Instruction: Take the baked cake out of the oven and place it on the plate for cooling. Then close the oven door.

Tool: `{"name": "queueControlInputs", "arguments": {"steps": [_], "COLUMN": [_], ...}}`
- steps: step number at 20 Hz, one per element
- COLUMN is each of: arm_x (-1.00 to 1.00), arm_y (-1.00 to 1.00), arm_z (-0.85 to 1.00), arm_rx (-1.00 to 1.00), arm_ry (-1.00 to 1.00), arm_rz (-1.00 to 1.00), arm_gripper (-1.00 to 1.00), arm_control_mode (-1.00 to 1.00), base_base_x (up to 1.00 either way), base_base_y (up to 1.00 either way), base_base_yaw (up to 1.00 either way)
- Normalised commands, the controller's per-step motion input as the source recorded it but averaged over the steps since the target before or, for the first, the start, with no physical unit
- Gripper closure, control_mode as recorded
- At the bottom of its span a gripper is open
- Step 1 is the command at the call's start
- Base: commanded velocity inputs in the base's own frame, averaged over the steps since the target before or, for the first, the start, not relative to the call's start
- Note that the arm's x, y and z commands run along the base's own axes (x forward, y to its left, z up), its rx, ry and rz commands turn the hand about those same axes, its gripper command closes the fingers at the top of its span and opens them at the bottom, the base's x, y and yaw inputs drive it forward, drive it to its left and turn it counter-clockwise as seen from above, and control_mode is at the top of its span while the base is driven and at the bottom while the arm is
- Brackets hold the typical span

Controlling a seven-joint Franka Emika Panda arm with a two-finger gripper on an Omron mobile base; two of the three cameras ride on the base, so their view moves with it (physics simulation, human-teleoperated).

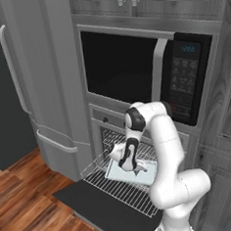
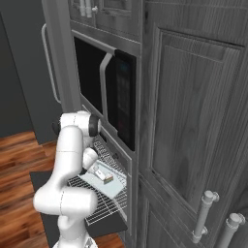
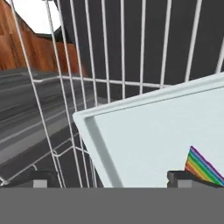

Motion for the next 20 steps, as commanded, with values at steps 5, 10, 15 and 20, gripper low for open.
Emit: {"name": "queueControlInputs", "arguments": {"steps": [5, 10, 15, 20], "arm_x": [0.06, 0.02, 0.06, 0.32], "arm_y": [0.00, 0.00, 0.00, 0.00], "arm_z": [-0.08, -0.21, -0.06, -0.17], "arm_rx": [0.17, 0.18, 0.16, 0.10], "arm_ry": [0.01, 0.00, -0.01, 0.00], "arm_rz": [0.13, 0.18, 0.20, 0.15], "arm_gripper": [-1.00, -1.00, -1.00, -1.00], "arm_control_mode": [-1.00, -1.00, -1.00, -1.00], "base_base_x": [0.00, 0.00, 0.00, 0.00], "base_base_y": [0.00, 0.00, 0.00, 0.00], "base_base_yaw": [0.00, 0.00, 0.00, 0.00]}}
